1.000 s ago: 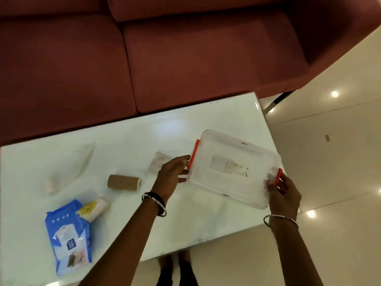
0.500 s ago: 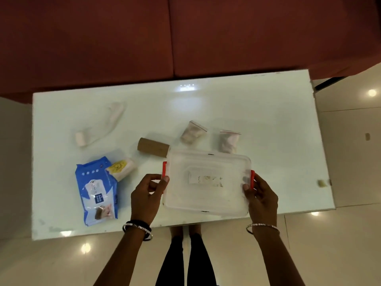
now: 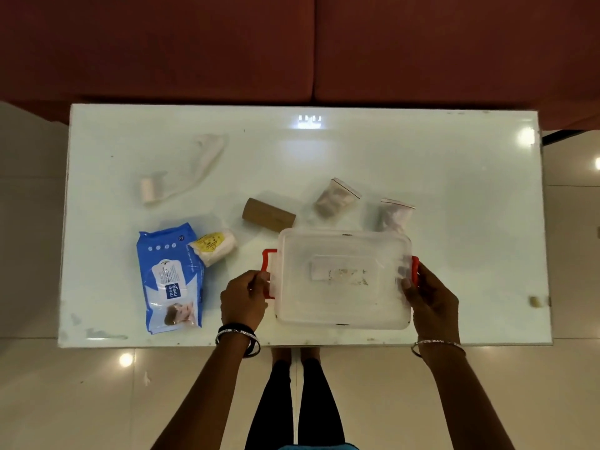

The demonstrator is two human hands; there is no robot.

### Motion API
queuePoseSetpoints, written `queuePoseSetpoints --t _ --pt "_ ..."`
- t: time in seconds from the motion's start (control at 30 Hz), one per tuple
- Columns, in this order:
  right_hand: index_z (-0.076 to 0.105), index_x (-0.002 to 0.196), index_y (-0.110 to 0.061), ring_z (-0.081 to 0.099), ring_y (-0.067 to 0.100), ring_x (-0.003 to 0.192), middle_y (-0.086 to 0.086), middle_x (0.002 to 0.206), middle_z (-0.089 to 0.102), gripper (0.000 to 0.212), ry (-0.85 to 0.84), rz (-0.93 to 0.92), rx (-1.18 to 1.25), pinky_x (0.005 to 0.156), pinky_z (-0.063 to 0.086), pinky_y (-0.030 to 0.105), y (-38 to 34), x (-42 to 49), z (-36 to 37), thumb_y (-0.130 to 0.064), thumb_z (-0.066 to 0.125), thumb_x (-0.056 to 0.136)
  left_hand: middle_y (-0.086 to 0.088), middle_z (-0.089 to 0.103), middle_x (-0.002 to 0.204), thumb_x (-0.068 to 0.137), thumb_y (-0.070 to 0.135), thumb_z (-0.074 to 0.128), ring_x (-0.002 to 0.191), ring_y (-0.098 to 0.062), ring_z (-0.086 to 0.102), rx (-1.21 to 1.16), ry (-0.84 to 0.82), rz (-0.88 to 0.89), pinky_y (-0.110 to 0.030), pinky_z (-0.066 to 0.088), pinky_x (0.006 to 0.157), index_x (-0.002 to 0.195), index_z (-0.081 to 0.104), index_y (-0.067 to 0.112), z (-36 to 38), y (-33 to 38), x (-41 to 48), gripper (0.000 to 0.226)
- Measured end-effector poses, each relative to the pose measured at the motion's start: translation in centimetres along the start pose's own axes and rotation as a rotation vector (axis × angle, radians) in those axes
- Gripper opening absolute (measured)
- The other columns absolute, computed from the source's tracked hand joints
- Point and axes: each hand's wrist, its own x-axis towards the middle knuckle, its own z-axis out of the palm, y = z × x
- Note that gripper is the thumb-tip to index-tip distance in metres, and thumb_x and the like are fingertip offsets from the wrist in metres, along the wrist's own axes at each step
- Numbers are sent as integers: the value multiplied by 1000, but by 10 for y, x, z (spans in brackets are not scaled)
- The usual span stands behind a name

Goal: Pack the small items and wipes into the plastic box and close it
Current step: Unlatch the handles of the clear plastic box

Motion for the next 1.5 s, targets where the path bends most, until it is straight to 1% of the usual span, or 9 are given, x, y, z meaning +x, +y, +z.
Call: queuePoseSetpoints --t 0.3,0.47,0.7,0.77,0.87,0.97,1.13,1.23,1.5 --pt "64 129 -18 63 11 120 -7 121 72 38 31 45 182 97 53 32 5 1 3 -16 65 91 -11 73 95 97 9 51 86 -27 71 -213 -276 -150 -38 62 68 88 69 23 3 -12 11 25" --pt "67 119 -8 73 6 78 -11 86 79 26 160 214 313 68 62 26 8 7 6 -11 55 97 -8 73 91 97 9 51 80 -21 71 -261 -297 -129 -30 61 60 88 71 21 4 -14 13 25" --pt "72 106 -4 57 26 71 8 78 65 23 245 550 143 53 52 23 -5 18 13 -2 63 84 -8 73 89 96 11 53 76 -20 71 -320 -303 -108 -27 60 58 96 72 14 5 -21 14 19" --pt "73 106 -7 65 28 80 10 90 71 26 385 480 3 74 55 29 -13 12 17 -2 64 83 -8 73 88 97 12 53 75 -18 71 -325 -309 -97 -26 60 58 98 71 12 5 -23 15 18" --pt "71 105 -13 66 31 92 12 105 70 28 588 -102 -533 85 39 19 -34 -11 36 -4 59 82 -7 72 87 98 14 52 73 -16 71 -333 -322 -86 -25 60 57 99 70 9 4 -23 16 18" --pt "68 105 -17 60 32 105 7 112 67 25 295 -536 -687 90 33 28 -59 -49 88 -12 62 81 -12 71 88 98 14 51 74 -20 70 -335 -344 -99 -28 61 61 103 68 3 3 -23 18 21" --pt "41 142 -36 -3 34 153 7 166 6 74 -321 -533 -1111 116 11 62 -60 -80 168 -49 67 73 -15 69 83 98 12 52 71 -22 68 -336 -384 -86 -35 57 66 99 68 -2 0 -23 24 22" --pt "27 145 -44 -26 39 147 5 163 -24 94 -359 -427 -1262 109 6 75 -54 -73 180 -44 79 66 -15 70 89 98 19 53 76 -23 68 -338 -432 -130 -36 57 69 106 67 0 -1 -22 27 25" --pt "41 131 -30 -13 47 148 12 165 -10 67 -292 -402 -1333 105 19 76 -61 -72 197 -26 79 76 -3 63 68 99 13 50 52 -4 62 -342 -443 -115 -19 53 49 105 66 -2 2 -21 29 23"
